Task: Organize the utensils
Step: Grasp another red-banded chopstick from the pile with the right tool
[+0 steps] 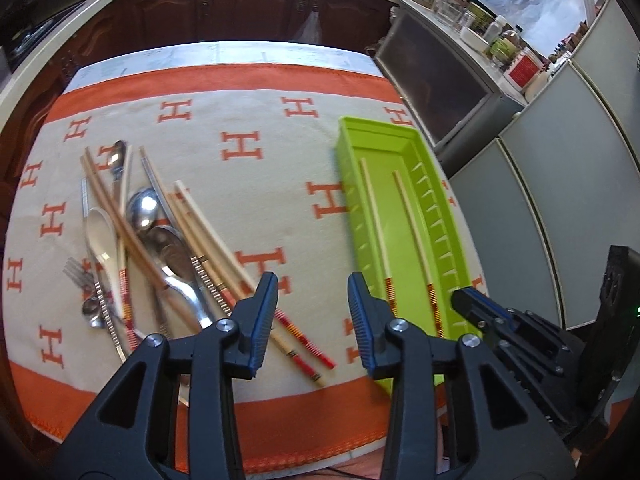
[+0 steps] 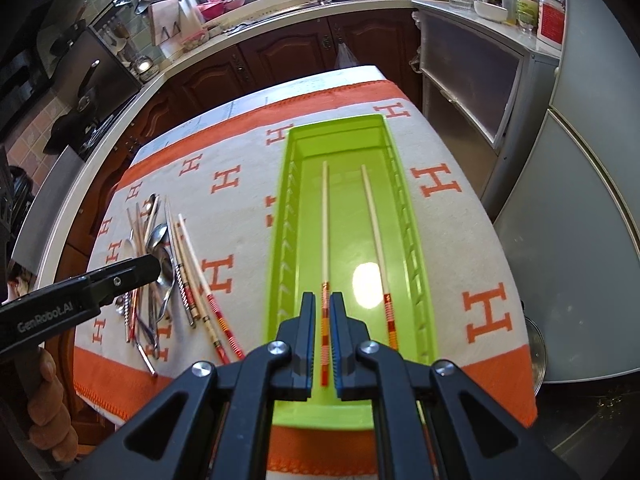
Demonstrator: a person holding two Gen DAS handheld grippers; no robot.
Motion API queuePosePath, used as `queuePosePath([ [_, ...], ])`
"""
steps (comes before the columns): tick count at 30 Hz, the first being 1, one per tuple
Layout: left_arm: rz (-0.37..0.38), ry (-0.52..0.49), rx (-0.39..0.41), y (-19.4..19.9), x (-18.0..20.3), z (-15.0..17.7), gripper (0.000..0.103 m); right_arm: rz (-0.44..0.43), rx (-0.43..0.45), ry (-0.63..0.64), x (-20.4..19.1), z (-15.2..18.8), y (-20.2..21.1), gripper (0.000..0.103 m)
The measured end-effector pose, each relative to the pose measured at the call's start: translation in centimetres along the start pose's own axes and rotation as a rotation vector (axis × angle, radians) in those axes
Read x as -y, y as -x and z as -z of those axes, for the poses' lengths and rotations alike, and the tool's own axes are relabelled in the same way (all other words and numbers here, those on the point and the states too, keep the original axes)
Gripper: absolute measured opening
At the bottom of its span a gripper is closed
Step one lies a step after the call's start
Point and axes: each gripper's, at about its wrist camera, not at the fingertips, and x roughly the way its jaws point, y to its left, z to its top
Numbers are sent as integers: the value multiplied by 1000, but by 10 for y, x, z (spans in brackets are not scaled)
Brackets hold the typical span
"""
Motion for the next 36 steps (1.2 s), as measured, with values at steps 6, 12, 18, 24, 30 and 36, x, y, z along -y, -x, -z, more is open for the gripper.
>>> queuePosePath([
  [6,-60,54,24,15,-38,21,33,-1,4,37,-17,10,9,7],
  [12,-128,93,56,30,-73,38,33,-7,6,75,-36,14,15,7],
  [18,-204,121,90,46,-107,51,33,-31,29,123,-57,16,20,28],
  [24,-246,158,129,61,-145,59,47,-84,9,176,-82,8,8,28],
  [30,-263,195,137,63,-179,60,49,-107,-21,257,-104,-4,-24,28],
  [36,-247,203,97,44,-194,58,49,-91,-105,337,-118,-7,-74,28],
])
